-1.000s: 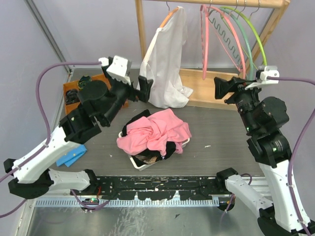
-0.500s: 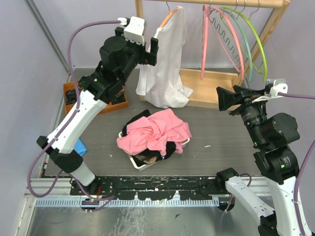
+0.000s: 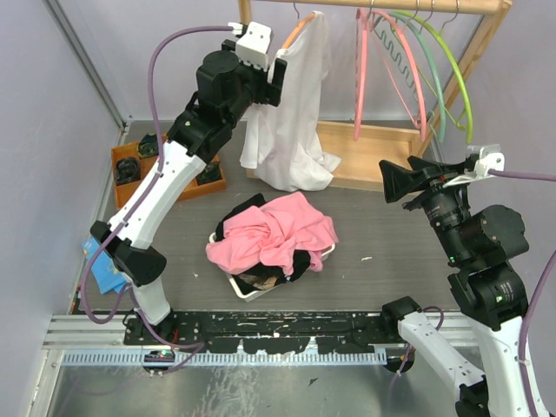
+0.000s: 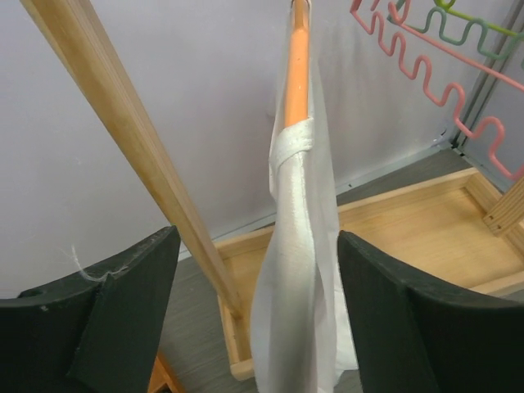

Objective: Remove the t-shirt from the hanger
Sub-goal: Pick up the hanger from the clothesline.

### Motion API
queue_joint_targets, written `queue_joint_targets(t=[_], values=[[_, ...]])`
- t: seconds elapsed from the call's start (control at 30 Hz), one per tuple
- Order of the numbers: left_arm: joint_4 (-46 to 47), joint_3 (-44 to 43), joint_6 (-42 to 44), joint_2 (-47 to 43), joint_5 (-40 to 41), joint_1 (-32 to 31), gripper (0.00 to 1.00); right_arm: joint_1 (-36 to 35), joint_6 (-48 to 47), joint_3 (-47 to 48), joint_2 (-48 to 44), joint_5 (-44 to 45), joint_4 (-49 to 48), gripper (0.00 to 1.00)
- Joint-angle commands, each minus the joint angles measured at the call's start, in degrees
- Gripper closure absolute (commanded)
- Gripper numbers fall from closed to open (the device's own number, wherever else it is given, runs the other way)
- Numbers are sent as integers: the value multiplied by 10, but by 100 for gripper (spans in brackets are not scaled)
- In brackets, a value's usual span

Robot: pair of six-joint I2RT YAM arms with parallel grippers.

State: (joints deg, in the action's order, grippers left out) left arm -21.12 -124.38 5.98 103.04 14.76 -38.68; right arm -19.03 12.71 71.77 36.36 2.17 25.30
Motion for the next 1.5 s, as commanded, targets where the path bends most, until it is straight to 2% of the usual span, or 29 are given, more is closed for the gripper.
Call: queue_joint_targets(t=[0.0, 0.43, 0.6, 1.47], values=[[-3, -19, 6, 12, -13, 5, 23, -2, 9, -6, -3, -14, -25, 30], [6, -23, 10, 14, -18, 5, 75, -2, 10, -14, -3, -15, -27, 31], [8, -39, 14, 18, -12, 5, 99, -2, 10, -12, -4, -16, -25, 31], [92, -98, 53, 20, 8, 5, 100, -2, 6, -1, 6, -21, -17, 32]])
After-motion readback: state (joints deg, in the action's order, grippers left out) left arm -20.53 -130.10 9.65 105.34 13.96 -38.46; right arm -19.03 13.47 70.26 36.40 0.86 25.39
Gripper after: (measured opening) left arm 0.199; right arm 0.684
